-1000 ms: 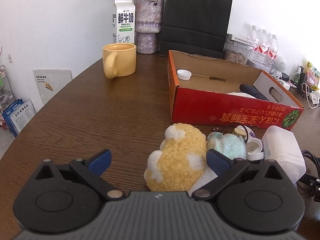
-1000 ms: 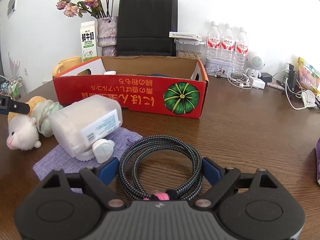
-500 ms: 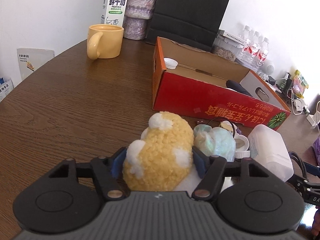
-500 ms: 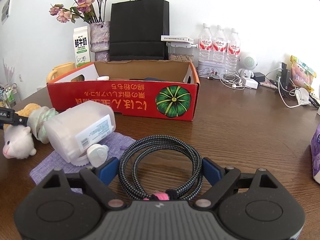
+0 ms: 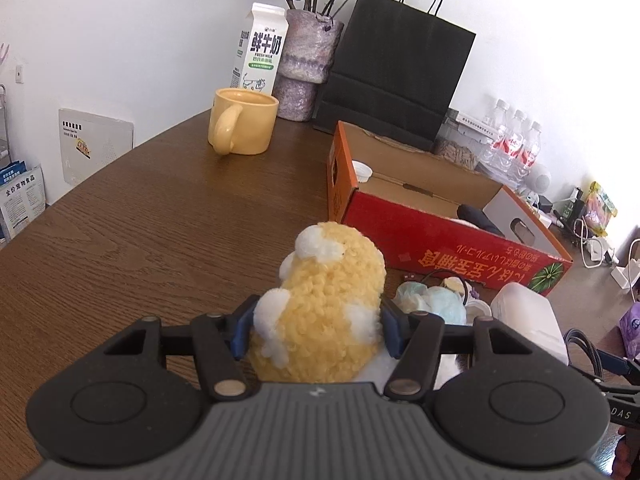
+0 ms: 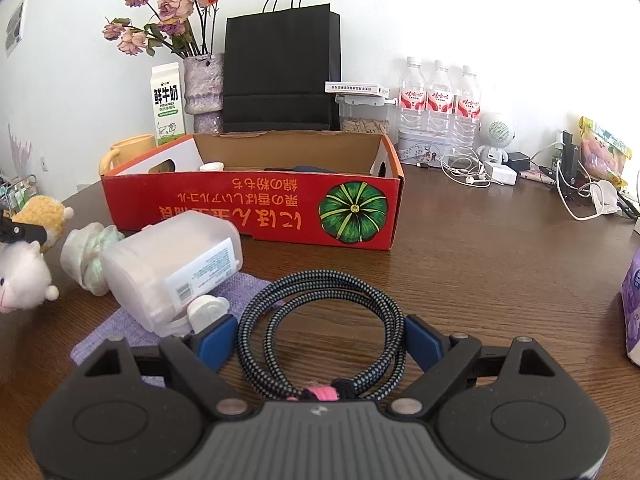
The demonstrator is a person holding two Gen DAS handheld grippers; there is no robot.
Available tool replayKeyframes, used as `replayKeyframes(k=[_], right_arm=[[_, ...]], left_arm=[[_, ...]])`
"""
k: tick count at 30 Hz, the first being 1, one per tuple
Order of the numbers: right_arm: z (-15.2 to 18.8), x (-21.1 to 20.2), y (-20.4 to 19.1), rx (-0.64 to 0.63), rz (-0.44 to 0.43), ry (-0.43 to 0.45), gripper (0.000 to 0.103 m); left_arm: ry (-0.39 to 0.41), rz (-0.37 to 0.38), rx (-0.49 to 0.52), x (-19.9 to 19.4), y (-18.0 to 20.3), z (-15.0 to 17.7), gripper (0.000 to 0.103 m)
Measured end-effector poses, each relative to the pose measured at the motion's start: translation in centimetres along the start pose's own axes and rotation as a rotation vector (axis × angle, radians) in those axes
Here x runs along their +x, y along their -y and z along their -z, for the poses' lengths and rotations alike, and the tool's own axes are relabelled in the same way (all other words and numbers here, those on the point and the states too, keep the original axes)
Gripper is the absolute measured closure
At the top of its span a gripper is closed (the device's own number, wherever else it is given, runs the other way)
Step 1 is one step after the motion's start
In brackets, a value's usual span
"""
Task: Organize objects
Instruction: 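Lift the sheep and cable and carry both over the cardboard box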
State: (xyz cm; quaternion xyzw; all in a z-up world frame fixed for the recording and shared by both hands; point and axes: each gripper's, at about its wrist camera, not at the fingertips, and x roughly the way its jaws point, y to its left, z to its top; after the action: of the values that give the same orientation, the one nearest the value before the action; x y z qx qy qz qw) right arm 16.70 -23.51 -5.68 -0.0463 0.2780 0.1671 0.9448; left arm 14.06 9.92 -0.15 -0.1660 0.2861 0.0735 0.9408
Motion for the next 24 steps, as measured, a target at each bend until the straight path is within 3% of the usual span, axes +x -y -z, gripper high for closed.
replayKeyframes(k=[11,24], right_arm=[[-2.7,-1.4,-0.6,0.01,-0.014,0.132,0.015],[-11.1,2.7,-2.7,-0.031,-0.037,0.26,0.015]], left_arm=[[0.131,0.068,-0.001,-2.2,2.1,-3.1,0.042],[0.203,0.121,0.035,2.1,8.1,-8.7,0.042]])
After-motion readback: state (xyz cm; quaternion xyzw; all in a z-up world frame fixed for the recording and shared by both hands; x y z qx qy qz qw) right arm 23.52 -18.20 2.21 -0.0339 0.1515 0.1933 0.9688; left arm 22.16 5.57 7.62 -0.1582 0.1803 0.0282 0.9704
